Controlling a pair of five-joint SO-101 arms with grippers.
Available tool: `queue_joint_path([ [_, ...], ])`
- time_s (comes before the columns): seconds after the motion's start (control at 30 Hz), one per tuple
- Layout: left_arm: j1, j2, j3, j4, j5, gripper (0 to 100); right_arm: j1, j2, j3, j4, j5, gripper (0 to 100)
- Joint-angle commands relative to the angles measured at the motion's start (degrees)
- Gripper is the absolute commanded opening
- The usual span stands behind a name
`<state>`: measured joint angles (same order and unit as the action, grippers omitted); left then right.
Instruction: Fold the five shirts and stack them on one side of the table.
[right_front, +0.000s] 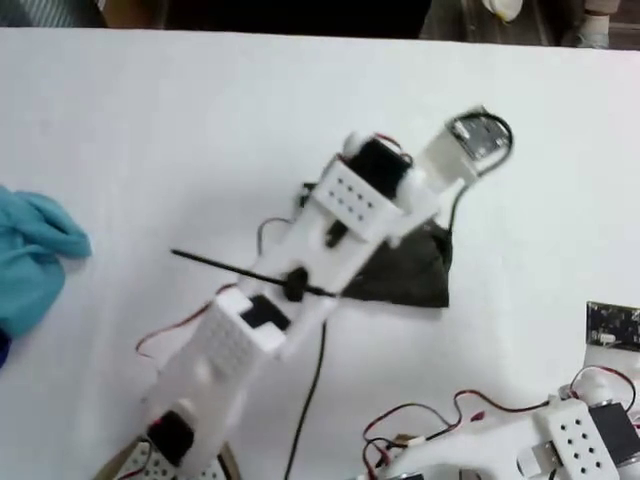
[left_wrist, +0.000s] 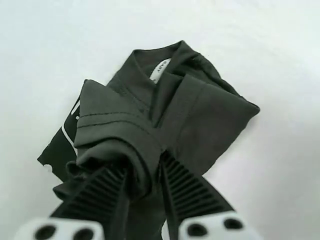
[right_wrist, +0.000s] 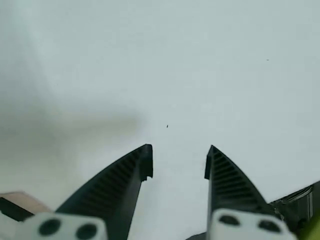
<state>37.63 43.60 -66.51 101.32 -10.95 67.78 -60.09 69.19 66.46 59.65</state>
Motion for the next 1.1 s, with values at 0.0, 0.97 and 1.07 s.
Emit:
queue_joint_path([
  [0.0, 3.16, -0.7, -0.92, 0.18, 0.0, 2, 0.48, -1.36, -0.26, -0.92, 0.35, 18.3],
  [0.97, 3.87, 5.63, -1.36, -3.25, -0.09, 2, 0.57, -1.36, -0.18, -0.66, 0.35, 18.3],
  [1.07, 3.87, 5.63, -4.0, -2.9, -0.09, 2, 0.57, -1.36, -0.18, -0.66, 0.35, 18.3],
])
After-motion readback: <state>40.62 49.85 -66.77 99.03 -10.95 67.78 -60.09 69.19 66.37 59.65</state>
